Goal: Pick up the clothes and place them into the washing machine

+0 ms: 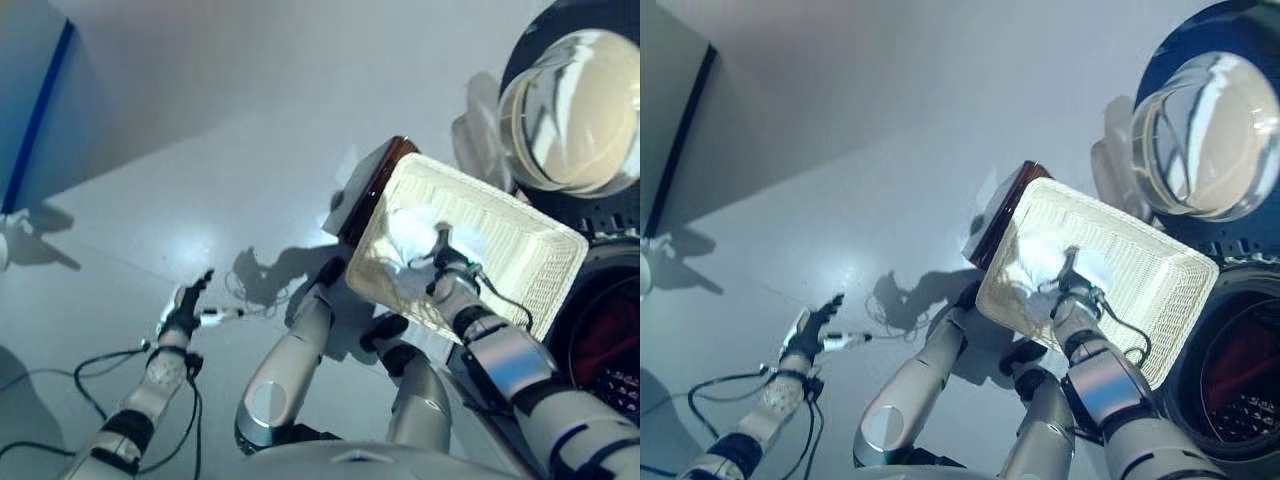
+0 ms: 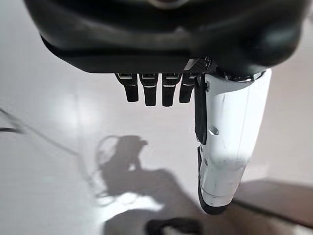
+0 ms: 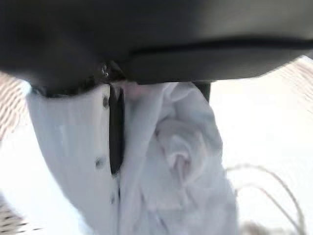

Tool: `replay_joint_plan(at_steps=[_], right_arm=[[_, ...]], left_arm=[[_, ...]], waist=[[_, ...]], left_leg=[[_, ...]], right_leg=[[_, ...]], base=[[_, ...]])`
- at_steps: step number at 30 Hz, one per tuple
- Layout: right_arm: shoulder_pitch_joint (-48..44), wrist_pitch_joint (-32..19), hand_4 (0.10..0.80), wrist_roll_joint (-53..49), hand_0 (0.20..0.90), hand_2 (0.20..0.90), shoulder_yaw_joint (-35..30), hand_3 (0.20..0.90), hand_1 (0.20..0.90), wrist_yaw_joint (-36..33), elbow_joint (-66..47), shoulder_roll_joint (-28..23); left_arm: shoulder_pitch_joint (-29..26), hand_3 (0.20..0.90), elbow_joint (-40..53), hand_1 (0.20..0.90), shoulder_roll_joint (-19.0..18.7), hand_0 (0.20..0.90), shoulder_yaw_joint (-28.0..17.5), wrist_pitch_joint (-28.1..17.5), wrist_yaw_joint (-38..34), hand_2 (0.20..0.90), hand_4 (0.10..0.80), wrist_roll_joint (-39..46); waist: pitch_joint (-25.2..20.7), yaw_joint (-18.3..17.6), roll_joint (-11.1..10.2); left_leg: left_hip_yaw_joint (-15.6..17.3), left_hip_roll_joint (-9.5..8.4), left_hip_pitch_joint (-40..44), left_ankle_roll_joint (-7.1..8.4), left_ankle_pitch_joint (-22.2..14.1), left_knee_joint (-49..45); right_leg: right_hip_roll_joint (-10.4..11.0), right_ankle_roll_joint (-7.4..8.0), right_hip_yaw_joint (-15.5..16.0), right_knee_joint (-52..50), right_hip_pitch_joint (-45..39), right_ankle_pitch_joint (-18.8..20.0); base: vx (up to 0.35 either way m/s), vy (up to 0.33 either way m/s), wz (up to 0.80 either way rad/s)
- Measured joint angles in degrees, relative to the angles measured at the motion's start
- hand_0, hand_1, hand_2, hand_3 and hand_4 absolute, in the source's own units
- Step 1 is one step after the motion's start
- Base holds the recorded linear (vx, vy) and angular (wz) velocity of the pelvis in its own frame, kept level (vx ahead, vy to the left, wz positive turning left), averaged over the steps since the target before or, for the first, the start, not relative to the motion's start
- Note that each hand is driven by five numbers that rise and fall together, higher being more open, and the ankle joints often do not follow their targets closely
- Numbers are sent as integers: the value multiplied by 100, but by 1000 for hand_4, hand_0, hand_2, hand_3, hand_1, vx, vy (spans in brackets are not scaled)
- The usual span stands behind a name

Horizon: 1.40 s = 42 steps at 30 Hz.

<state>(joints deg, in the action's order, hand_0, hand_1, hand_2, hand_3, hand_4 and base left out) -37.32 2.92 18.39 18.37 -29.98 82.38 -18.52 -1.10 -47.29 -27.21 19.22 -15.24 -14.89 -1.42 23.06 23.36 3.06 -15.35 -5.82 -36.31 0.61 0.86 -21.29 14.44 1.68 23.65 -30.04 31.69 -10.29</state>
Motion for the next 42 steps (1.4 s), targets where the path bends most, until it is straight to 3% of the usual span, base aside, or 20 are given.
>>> replay_joint_plan(at_steps=[4,8,11,14,20,24,27,32,38,42], right_arm=[[451,-264,300,-942,200,200,-902,200,200,115,103,-170],[606,-561,300,-2054,200,200,-1318,200,200,141,227,-656],[588,-889,300,-3313,200,200,-2298,200,200,252,163,-1005],[638,-1150,300,-4451,200,200,-2752,200,200,319,50,-1197],[654,-1646,300,-6529,200,200,-3289,200,200,532,-220,-1161],[558,-1987,300,-7221,200,200,-3467,200,200,588,-783,-970],[452,-2306,300,-7308,200,200,-3461,200,200,363,-1746,-778],[-433,-2735,300,-7278,200,200,-3535,200,200,-329,-2299,-810],[-1291,-2812,300,-7244,200,200,-3573,200,200,-631,-2253,-1221],[-2050,-2805,300,-7047,200,200,-3412,200,200,-941,-2269,-1719]], left_arm=[[511,900,66,900,105,900,17,-17,121,900,800,-16],[528,900,166,900,277,900,64,-55,122,900,800,182],[522,900,590,900,245,900,112,-138,214,900,800,340],[537,900,1155,900,219,900,119,-178,261,900,800,500],[535,900,1831,900,214,900,141,-293,364,900,800,1024],[553,900,1971,900,233,900,222,-315,355,900,800,1178],[480,900,1971,900,442,900,289,-356,336,900,800,1191],[366,900,1951,900,532,900,670,-402,282,900,800,1181],[274,900,1750,900,600,900,686,-402,219,900,800,1188],[221,900,1644,900,602,900,679,-399,198,900,800,1244]], waist=[[-232,-389,150],[-467,-654,326],[-586,-873,444],[-683,-1039,568],[-743,-1259,915],[-701,-1345,1095],[-490,-1477,1334],[-163,-1506,1474],[-98,-1460,1494],[-28,-1452,1681]], left_leg=[[360,21,383,-118,62,295],[726,26,722,-265,161,608],[990,30,851,-281,178,778],[1235,5,925,-322,169,863],[1632,9,1007,-547,175,1064],[1751,15,999,-560,169,1165],[1769,45,989,-567,172,1188],[1825,26,959,-616,202,1275],[1881,-5,966,-636,215,1362],[1920,-30,973,-637,217,1365]], right_leg=[[-64,200,-362,510,-250,369],[-143,345,-602,1201,-561,896],[-148,435,-840,1651,-659,1215],[-128,473,-995,1964,-719,1376],[-110,489,-1314,2064,-577,1404],[-165,546,-1530,2149,-421,1645],[-218,490,-1612,2161,-380,1695],[-241,531,-1828,2169,-198,1740],[-210,555,-1901,2158,-123,1753],[-189,580,-1979,2136,-91,1767]], base=[[26,55,-44],[-63,115,-61],[1,90,-47],[15,93,-46],[13,39,-32],[-2,29,-20],[-20,15,-17],[-3,2,-19],[9,10,-4],[-16,8,-6]])
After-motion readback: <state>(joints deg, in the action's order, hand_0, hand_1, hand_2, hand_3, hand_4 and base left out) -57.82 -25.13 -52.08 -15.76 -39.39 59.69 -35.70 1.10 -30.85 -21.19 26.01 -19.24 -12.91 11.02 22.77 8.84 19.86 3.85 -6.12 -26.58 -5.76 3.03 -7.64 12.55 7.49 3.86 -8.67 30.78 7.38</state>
